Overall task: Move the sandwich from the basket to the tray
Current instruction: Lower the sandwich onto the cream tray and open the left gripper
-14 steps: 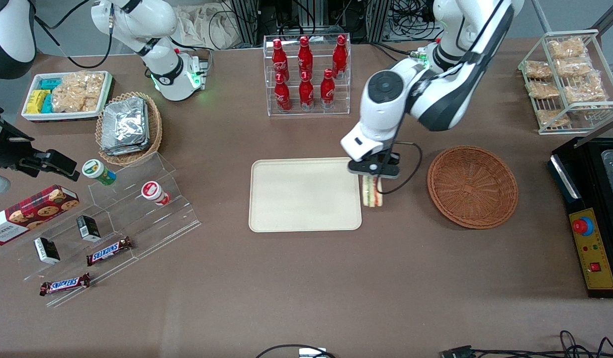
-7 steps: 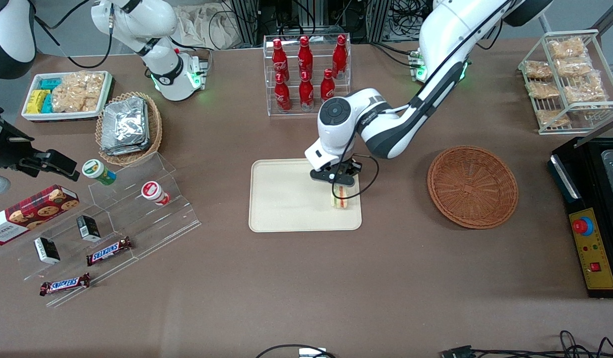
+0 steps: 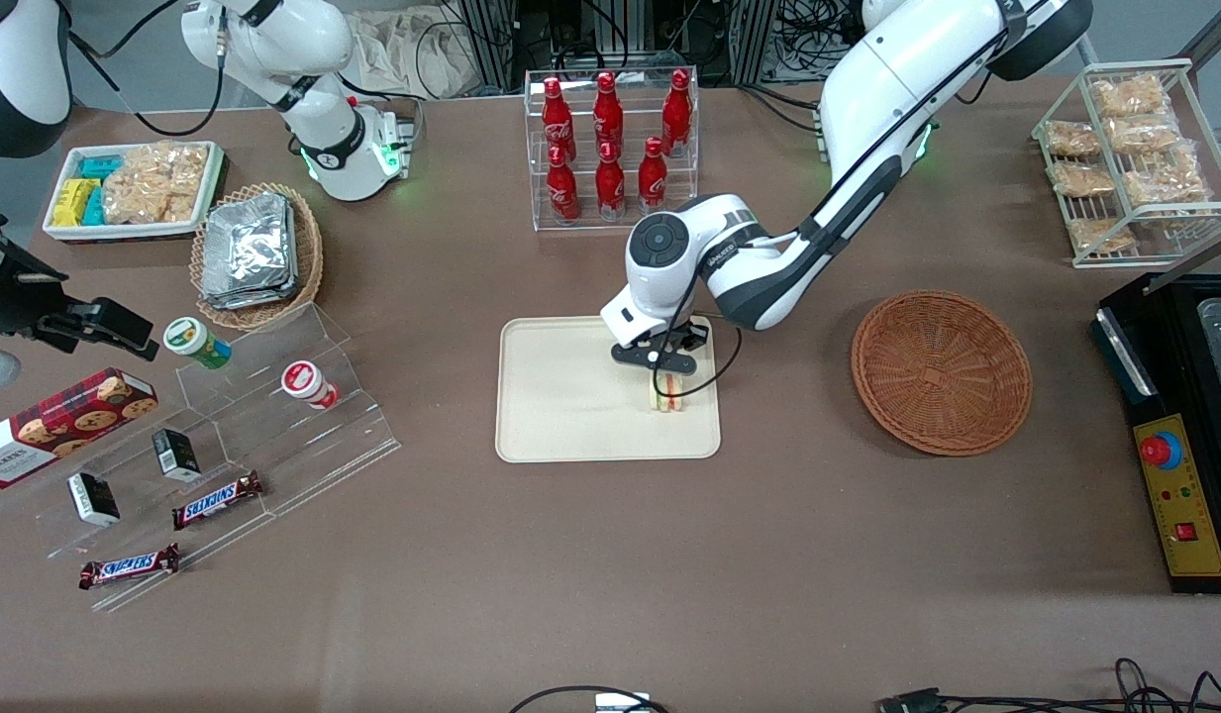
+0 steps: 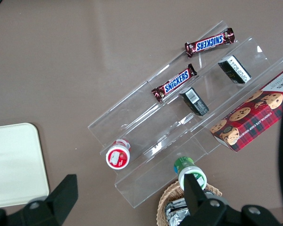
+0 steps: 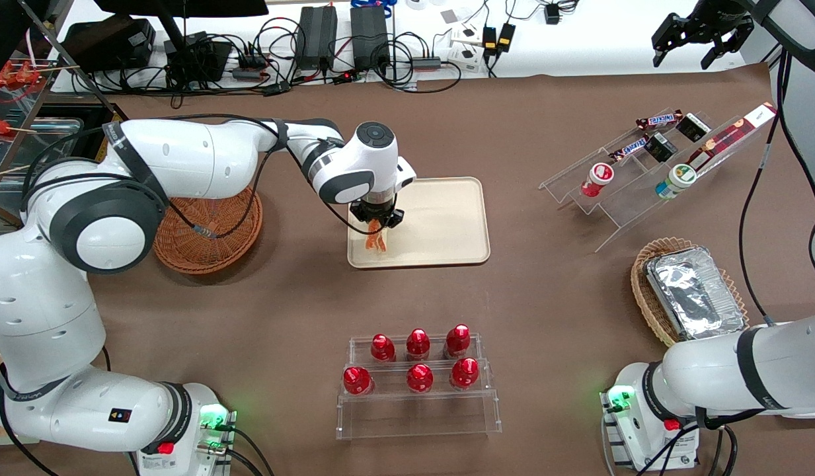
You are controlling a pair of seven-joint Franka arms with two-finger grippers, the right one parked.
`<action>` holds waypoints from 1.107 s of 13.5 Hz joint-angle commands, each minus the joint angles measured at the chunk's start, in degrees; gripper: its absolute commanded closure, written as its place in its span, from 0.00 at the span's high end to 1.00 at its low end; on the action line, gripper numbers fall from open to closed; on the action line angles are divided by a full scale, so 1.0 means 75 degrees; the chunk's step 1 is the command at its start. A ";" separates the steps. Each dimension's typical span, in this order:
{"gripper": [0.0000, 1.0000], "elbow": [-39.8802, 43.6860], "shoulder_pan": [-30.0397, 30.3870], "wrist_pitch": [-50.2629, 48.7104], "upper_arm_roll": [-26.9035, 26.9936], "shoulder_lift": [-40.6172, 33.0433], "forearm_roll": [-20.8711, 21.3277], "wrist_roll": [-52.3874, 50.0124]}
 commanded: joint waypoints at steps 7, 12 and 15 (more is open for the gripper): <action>0.44 -0.0086 -0.0146 -0.0076 0.0034 0.0304 0.0196 -0.0202; 1.00 0.0311 -0.0076 -0.0356 0.0034 0.0106 0.0161 -0.0892; 1.00 0.1200 -0.0041 -0.1140 0.0022 0.0093 0.0044 -0.0905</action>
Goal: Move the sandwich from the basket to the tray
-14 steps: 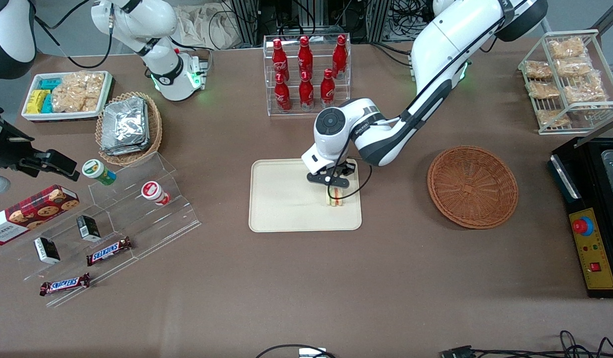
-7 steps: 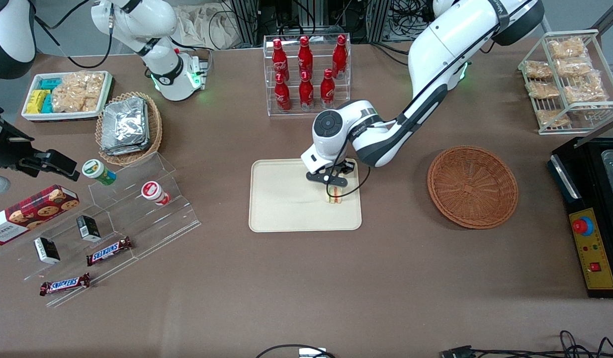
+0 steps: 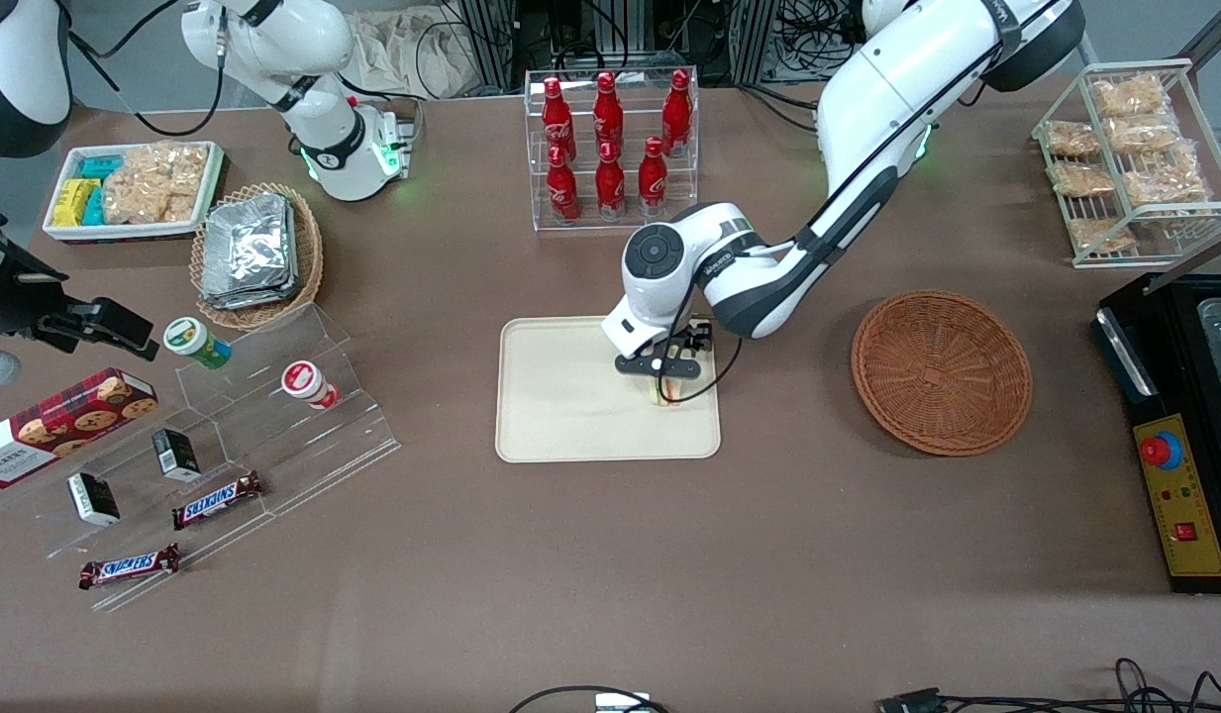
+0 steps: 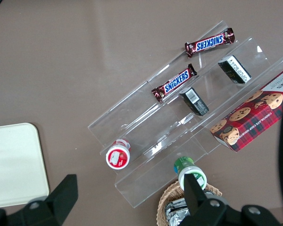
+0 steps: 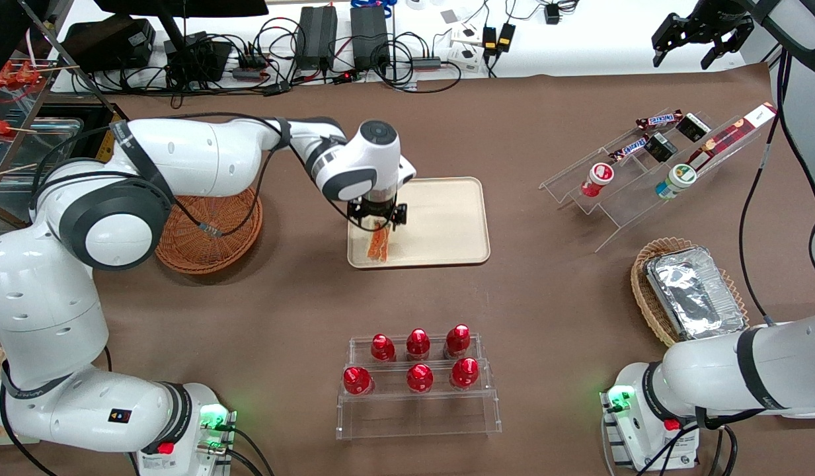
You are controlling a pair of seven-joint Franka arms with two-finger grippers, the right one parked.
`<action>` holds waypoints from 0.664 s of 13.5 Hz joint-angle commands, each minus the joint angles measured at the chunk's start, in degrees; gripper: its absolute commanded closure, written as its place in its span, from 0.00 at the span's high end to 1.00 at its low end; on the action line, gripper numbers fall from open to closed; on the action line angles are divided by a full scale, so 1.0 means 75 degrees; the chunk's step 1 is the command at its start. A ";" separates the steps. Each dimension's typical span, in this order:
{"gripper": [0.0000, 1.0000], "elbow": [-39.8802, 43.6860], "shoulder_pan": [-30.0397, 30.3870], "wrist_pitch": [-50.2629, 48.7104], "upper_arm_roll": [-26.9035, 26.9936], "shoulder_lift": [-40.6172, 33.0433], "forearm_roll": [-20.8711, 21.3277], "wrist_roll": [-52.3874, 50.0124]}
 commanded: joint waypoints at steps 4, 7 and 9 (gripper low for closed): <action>1.00 0.1457 0.0484 -0.1514 -0.0006 -0.0379 -0.0438 -0.0127; 1.00 0.1529 0.0988 -0.1936 0.0006 -0.0859 -0.0439 -0.0139; 1.00 0.1552 0.1433 -0.2159 0.0006 -0.1140 -0.0415 -0.0069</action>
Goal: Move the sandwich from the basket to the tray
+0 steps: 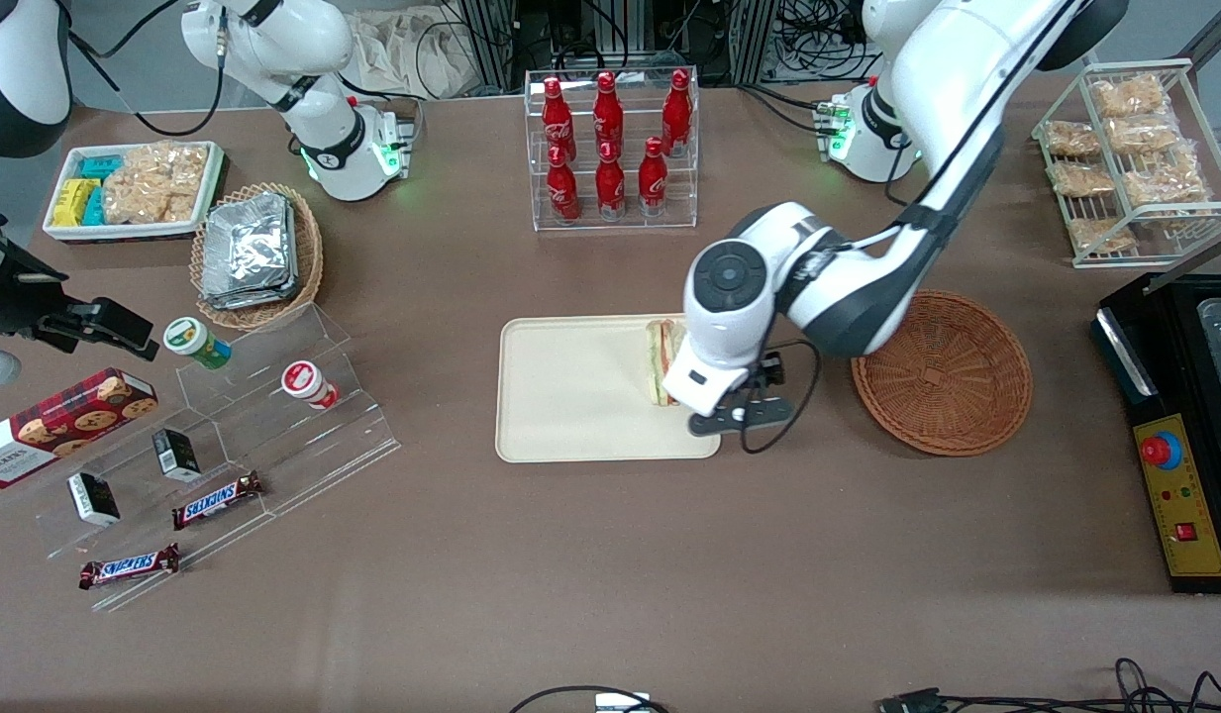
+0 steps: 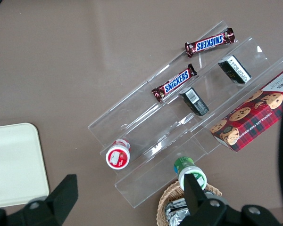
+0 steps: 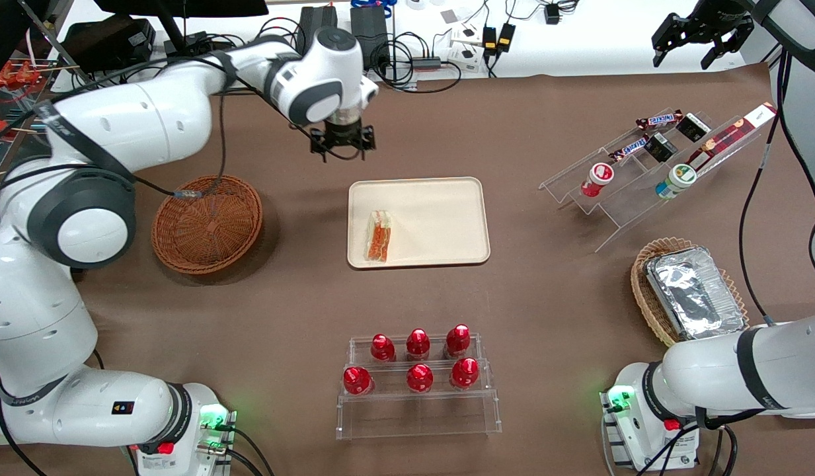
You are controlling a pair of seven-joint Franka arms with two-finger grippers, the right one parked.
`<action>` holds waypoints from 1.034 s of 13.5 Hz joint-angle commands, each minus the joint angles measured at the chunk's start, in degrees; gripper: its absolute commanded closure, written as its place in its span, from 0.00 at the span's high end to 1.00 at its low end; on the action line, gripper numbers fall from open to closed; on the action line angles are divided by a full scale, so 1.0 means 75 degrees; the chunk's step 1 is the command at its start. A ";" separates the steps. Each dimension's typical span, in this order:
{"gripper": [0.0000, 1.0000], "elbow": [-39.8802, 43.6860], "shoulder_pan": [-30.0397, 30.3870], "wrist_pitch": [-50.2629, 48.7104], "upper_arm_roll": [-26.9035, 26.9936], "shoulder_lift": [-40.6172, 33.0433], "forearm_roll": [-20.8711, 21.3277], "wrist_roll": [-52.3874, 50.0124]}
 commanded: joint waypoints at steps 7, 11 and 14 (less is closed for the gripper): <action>1.00 0.0036 0.1837 -0.0974 -0.0035 -0.1352 -0.0558 0.1051; 1.00 0.0012 0.2213 -0.1455 0.0174 -0.1984 -0.1096 0.2375; 1.00 -0.0175 0.2120 -0.1584 0.1064 -0.2780 -0.2080 0.3628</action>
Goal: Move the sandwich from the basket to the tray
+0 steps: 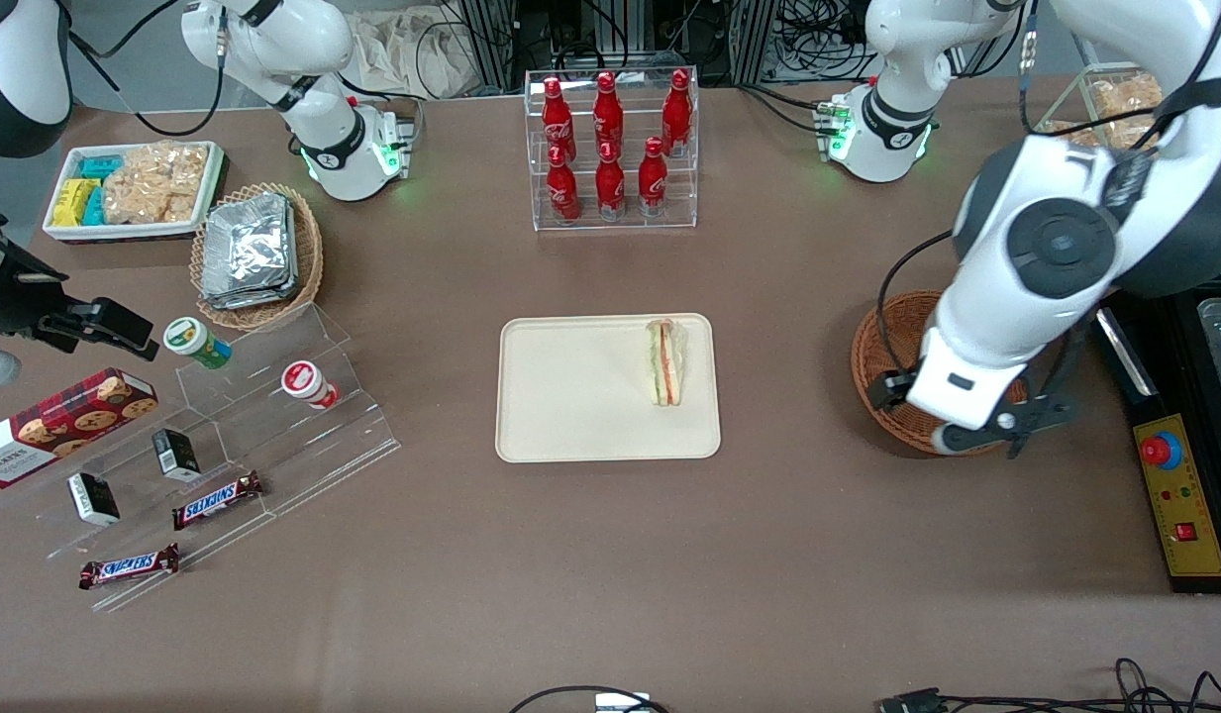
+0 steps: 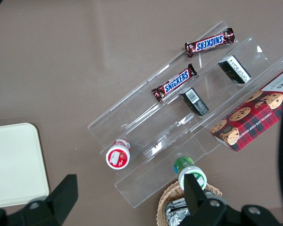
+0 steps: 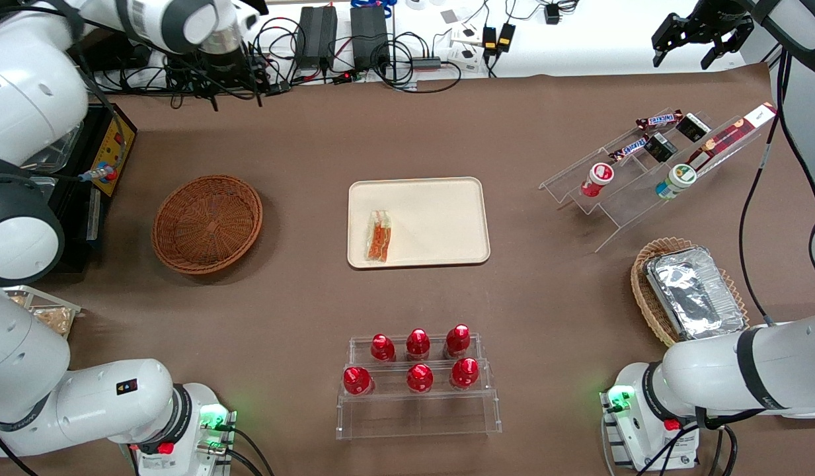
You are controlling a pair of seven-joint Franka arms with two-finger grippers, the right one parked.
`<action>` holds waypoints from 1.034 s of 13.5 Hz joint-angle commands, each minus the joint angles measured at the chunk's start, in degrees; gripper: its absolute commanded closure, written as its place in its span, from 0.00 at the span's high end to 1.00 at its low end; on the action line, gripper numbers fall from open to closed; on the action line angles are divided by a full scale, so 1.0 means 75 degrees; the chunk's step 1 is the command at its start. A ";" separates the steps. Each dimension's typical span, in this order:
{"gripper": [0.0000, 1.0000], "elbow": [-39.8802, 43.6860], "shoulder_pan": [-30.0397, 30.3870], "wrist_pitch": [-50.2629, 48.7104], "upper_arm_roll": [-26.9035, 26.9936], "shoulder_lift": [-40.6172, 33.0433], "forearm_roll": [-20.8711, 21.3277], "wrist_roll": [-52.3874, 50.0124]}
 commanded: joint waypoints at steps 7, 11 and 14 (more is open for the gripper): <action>1.00 -0.0617 -0.0762 -0.1349 0.2638 -0.2157 -0.1688 0.3677; 1.00 -0.0746 -0.1114 -0.1609 0.3436 -0.2557 -0.1759 0.4545; 1.00 -0.0746 -0.1126 -0.1691 0.3567 -0.2557 -0.1759 0.5154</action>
